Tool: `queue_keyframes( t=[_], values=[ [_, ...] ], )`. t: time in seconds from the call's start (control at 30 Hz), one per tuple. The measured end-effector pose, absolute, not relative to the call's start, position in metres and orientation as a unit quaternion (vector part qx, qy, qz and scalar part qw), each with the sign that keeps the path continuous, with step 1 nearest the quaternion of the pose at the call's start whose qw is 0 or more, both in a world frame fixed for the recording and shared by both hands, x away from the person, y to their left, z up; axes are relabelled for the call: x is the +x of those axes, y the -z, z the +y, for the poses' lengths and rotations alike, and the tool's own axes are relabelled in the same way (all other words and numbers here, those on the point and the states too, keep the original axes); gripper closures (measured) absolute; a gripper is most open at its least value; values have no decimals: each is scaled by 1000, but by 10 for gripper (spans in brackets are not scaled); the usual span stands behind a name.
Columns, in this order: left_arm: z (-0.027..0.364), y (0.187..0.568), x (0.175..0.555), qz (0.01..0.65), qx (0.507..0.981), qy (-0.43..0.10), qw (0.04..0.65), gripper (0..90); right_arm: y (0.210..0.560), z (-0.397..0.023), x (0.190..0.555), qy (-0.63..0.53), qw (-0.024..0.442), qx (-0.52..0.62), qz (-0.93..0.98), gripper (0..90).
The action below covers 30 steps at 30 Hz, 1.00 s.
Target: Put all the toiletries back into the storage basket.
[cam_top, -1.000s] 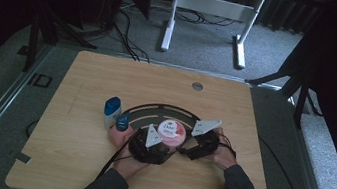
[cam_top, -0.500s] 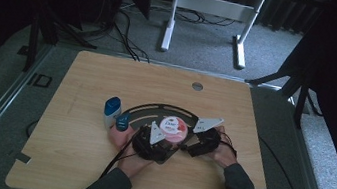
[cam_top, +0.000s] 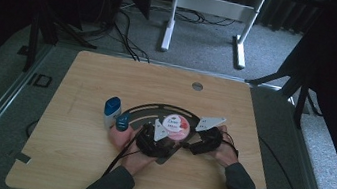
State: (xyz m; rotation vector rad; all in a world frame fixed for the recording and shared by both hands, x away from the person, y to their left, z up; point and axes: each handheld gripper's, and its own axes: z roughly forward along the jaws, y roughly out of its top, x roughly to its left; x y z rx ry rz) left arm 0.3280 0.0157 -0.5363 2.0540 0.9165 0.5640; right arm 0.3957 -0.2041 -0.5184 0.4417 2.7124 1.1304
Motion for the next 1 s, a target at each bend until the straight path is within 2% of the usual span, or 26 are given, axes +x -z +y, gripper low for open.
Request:
queue_keyframes(
  t=[1.0],
  values=[
    [2,539,358,367,811,-200,410,221,520,-216,407,-377,112,196,898,285]
  ],
)
